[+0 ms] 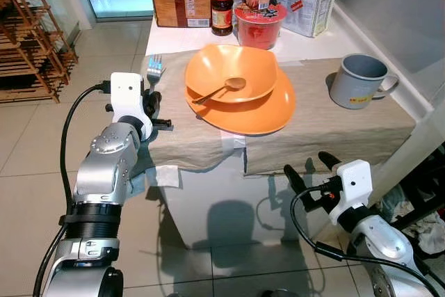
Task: Setting the table
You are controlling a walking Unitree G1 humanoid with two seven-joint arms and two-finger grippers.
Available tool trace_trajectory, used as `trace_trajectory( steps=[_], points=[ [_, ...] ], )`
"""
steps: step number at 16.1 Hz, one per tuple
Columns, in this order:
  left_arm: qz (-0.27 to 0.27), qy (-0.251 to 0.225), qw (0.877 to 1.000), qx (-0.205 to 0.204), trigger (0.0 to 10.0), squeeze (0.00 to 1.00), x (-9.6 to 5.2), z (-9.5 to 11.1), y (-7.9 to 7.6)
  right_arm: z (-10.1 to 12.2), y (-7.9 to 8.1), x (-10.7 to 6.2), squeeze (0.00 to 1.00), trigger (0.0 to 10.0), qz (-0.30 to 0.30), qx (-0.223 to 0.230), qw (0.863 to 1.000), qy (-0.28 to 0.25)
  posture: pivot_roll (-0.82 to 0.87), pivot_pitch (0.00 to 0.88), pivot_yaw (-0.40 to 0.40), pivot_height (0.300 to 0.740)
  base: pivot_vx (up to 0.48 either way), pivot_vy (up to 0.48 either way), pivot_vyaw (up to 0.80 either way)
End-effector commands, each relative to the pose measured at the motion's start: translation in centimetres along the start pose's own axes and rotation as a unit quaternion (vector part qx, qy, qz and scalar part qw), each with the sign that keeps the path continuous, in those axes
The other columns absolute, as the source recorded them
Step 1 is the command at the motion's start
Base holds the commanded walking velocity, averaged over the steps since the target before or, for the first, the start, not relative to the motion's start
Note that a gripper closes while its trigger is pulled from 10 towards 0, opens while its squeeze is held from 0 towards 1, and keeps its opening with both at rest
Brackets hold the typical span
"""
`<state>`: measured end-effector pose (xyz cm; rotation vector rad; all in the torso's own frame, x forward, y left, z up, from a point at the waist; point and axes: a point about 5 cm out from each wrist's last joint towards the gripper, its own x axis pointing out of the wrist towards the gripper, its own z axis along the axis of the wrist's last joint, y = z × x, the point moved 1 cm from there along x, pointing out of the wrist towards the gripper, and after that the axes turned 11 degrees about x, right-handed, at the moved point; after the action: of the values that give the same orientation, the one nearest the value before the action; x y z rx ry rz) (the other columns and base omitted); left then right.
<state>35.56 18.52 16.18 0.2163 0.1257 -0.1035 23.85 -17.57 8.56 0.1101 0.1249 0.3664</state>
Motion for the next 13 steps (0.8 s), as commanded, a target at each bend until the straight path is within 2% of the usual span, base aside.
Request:
trace_trajectory(
  steps=[1,2,3,4,5,8,10,11,13],
  points=[
    [-0.005,-0.006,1.000,0.009,0.0,0.00,0.1,0.5,0.0,0.1,-0.2,0.0,0.00,10.0,0.004,-0.007,1.000,-0.004,-0.14,0.027,0.037,0.740,0.000,0.000,0.00],
    [-0.003,-0.001,1.000,0.010,2.7,0.00,0.2,0.5,0.0,0.0,-0.2,0.0,0.00,10.0,0.004,-0.007,1.000,-0.004,-0.14,0.027,0.037,0.740,0.000,0.000,0.00],
    [0.002,-0.001,1.000,0.010,10.0,0.00,0.3,0.5,0.1,0.0,-0.3,-0.1,0.00,10.0,0.004,-0.007,1.000,-0.004,-0.14,0.027,0.037,0.740,0.000,0.000,0.00],
    [0.004,0.000,1.000,0.008,10.0,0.00,0.5,0.5,0.1,0.0,-0.3,-0.1,0.00,10.0,0.004,-0.007,1.000,-0.004,-0.14,0.033,0.038,0.740,0.000,0.000,0.00],
    [0.005,0.001,1.000,0.001,10.0,1.00,0.5,0.5,0.1,0.0,-0.4,-0.2,0.00,10.0,0.004,-0.008,1.000,-0.004,-0.14,0.034,0.038,0.740,0.000,0.000,0.00],
    [-0.003,0.008,1.000,-0.019,10.0,1.00,0.6,0.4,-0.3,0.1,-0.3,-0.3,0.00,10.0,0.003,-0.009,1.000,-0.005,-0.15,0.037,0.039,0.740,0.000,0.000,0.00],
    [-0.047,0.032,0.995,-0.082,10.0,1.00,0.4,-0.1,-2.3,0.0,-0.3,-0.2,0.00,10.0,0.004,-0.010,1.000,-0.003,-0.15,0.038,0.038,0.740,0.000,0.000,0.00],
    [-0.063,0.039,0.994,-0.085,10.0,1.00,0.3,-0.3,-3.0,0.0,-0.4,-0.2,0.00,10.0,0.004,-0.010,1.000,-0.002,-0.15,0.038,0.038,0.740,0.000,0.000,0.00],
    [-0.054,0.042,0.996,-0.055,10.0,1.00,0.4,-0.5,-2.5,-0.2,-0.4,-0.2,0.00,10.0,0.003,-0.010,1.000,-0.001,-0.15,0.038,0.037,0.740,0.000,0.000,0.00]
  ],
)
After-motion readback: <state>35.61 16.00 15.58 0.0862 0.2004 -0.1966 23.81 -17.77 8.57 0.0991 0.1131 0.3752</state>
